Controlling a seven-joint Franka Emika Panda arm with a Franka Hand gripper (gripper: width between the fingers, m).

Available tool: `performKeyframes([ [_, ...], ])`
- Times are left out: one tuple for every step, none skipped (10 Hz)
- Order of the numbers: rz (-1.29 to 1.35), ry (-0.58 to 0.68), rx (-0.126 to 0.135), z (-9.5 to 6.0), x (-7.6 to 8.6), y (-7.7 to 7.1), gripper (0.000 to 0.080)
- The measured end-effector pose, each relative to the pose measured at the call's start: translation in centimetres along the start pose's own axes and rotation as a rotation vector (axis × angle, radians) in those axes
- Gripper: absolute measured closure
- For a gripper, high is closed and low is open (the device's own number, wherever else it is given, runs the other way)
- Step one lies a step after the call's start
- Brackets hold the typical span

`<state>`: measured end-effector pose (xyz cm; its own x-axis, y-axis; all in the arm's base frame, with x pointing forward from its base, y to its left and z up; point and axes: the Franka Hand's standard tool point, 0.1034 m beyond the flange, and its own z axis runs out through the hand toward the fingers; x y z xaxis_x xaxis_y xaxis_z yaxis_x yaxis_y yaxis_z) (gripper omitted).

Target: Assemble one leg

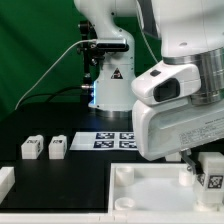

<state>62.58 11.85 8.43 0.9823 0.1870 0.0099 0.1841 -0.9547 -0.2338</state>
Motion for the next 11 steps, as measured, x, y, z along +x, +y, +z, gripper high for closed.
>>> performKeyframes([
  [0.000,0.006,-0.001,-0.19,0.15,0.02,0.0375],
  [0.000,0.005,-0.001,-0.14,0.12,0.01,0.0473],
  [0.000,0.005,-0.001,-0.14,0.12,0.01,0.0473],
  [0.027,0.006,-0.001,-0.15,0.15,-0.02,0.0473],
  [0.022,0.010,-0.001,-0.12,0.20,0.07,0.0473],
  [0.046,0.021,0.004,-0.14,0.29,0.10,0.0473],
  [0.215,0.056,0.023,-0.16,0.53,0.23,0.0473],
  [0.424,0.105,0.049,-0.21,0.58,0.41,0.0473],
  [0.603,0.137,0.092,-0.26,0.68,0.60,0.0473],
  [0.766,0.153,0.137,-0.36,0.71,0.77,0.0473],
  [0.877,0.147,0.148,-0.30,0.75,0.42,0.0473],
])
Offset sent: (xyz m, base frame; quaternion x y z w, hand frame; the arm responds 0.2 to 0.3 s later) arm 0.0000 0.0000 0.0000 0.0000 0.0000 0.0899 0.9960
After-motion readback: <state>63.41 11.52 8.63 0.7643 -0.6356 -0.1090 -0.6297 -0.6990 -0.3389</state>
